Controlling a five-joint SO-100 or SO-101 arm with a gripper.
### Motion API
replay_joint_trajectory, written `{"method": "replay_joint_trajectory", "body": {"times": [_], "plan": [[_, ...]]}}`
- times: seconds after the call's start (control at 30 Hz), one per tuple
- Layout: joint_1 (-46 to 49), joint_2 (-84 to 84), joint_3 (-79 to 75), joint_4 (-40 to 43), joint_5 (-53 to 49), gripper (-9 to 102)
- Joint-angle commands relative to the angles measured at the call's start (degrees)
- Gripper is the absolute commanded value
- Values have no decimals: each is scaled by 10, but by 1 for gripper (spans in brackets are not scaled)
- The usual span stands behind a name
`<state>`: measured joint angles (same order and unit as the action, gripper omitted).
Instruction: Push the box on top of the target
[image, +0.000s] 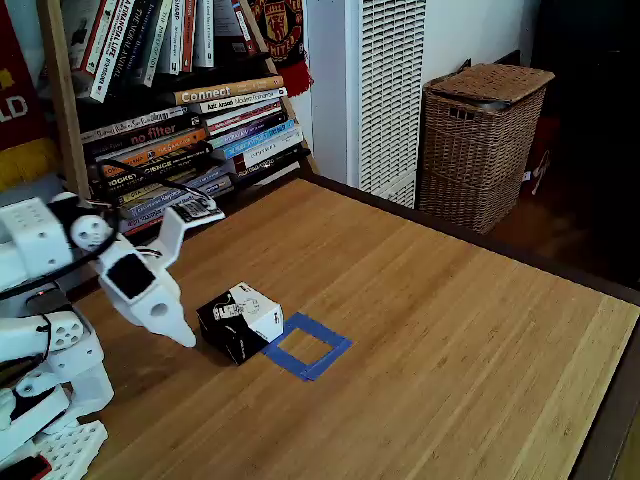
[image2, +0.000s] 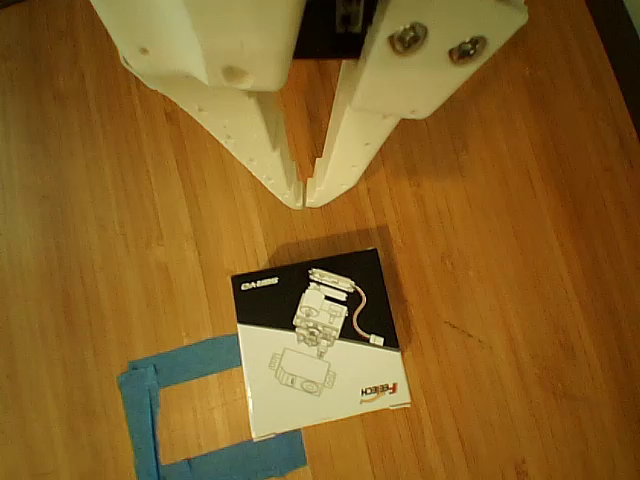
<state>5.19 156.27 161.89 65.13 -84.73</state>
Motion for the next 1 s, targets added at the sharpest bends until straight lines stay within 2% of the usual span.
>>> {"method": "replay_joint_trajectory", "body": {"times": [0.0,0.33,0.67,0.97], "plan": [[-1,-40,-3,-37,1,0],[-11,-77,-9,-98,14,0],[-11,-206,-61,-145,18,0],[-19,-237,-105,-134,44,0]]}}
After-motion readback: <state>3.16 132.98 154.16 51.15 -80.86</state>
